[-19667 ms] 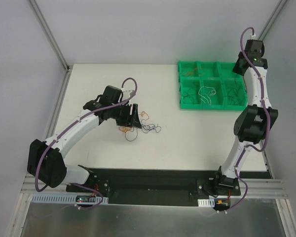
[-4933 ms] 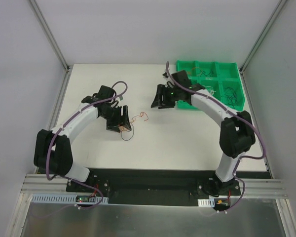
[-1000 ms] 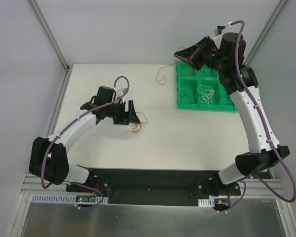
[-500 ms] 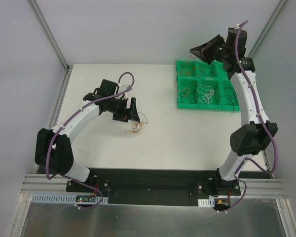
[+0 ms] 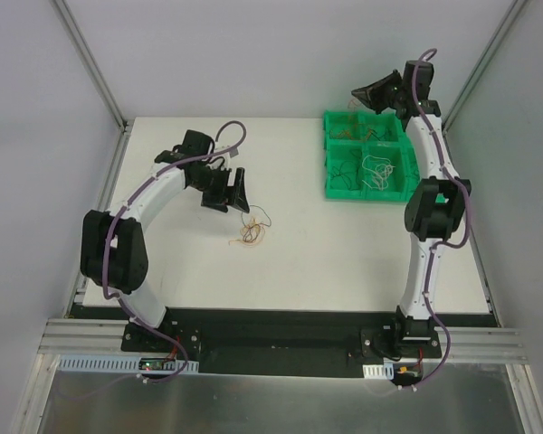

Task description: Untangle the cables

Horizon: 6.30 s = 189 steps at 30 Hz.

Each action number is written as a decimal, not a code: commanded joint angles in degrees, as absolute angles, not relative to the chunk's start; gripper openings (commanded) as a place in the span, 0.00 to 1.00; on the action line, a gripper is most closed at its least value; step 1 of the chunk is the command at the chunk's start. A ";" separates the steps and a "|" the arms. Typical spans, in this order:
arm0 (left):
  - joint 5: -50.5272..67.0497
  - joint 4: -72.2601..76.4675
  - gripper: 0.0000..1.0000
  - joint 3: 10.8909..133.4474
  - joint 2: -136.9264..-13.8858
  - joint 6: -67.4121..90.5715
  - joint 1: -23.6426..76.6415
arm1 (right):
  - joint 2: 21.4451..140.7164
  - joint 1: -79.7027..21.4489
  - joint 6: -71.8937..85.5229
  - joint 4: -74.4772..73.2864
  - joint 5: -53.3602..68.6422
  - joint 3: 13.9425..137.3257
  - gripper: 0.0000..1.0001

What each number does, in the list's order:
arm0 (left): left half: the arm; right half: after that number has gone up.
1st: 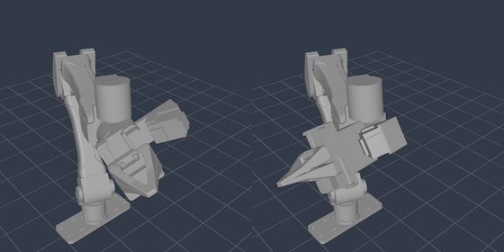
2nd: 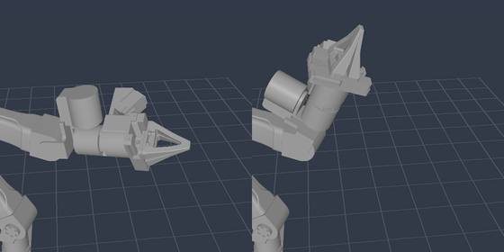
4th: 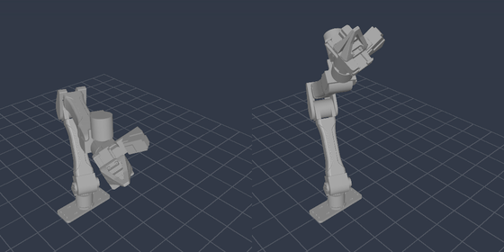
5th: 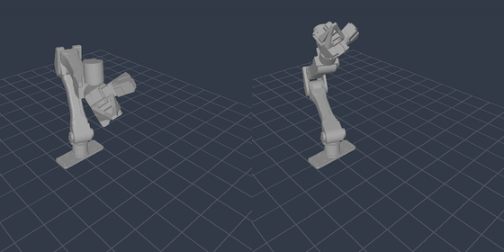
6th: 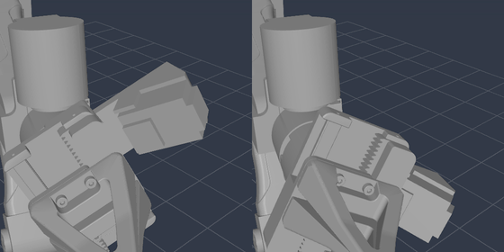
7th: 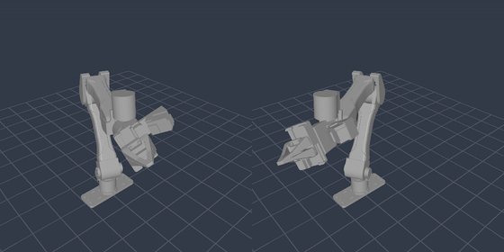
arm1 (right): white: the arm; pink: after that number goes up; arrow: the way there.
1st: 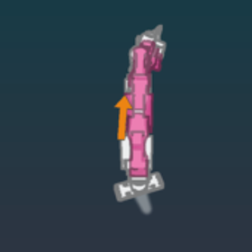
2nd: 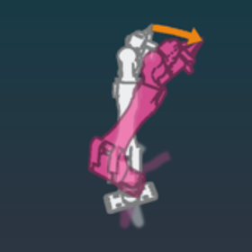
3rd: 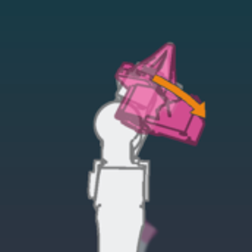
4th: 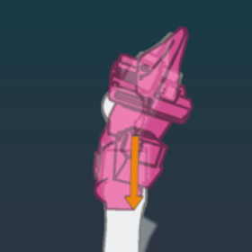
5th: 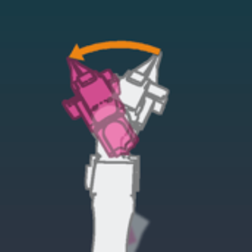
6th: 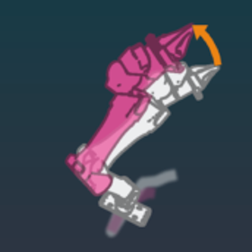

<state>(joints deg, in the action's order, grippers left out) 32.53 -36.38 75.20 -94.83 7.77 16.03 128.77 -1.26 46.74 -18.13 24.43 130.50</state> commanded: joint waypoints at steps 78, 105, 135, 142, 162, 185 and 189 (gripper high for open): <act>34.19 -30.67 0.54 49.50 -75.52 28.65 16.87 | 108.00 -37.26 4.92 -12.48 24.44 81.55 0.68; 35.15 -32.17 0.45 66.16 -92.87 23.82 16.70 | 114.70 -38.32 2.64 -16.26 25.31 87.01 0.01; 31.38 -33.31 0.29 81.39 -115.23 18.46 20.83 | 114.96 -35.25 4.13 -16.26 31.20 87.36 0.01; 29.88 -33.48 0.14 78.93 -112.94 16.44 20.74 | 114.79 -34.72 4.57 -16.35 31.38 87.72 0.01; -9.64 -42.62 0.00 68.12 -64.88 23.38 13.10 | 72.00 -14.60 6.16 -35.77 -14.31 68.21 0.00; 19.67 -41.93 0.00 73.21 -86.74 21.36 12.57 | 75.48 -2.82 1.58 -37.62 -4.23 89.01 0.01; 25.56 -41.13 0.00 74.61 -89.99 19.61 12.57 | 81.11 1.13 3.60 -37.62 -1.32 94.47 0.00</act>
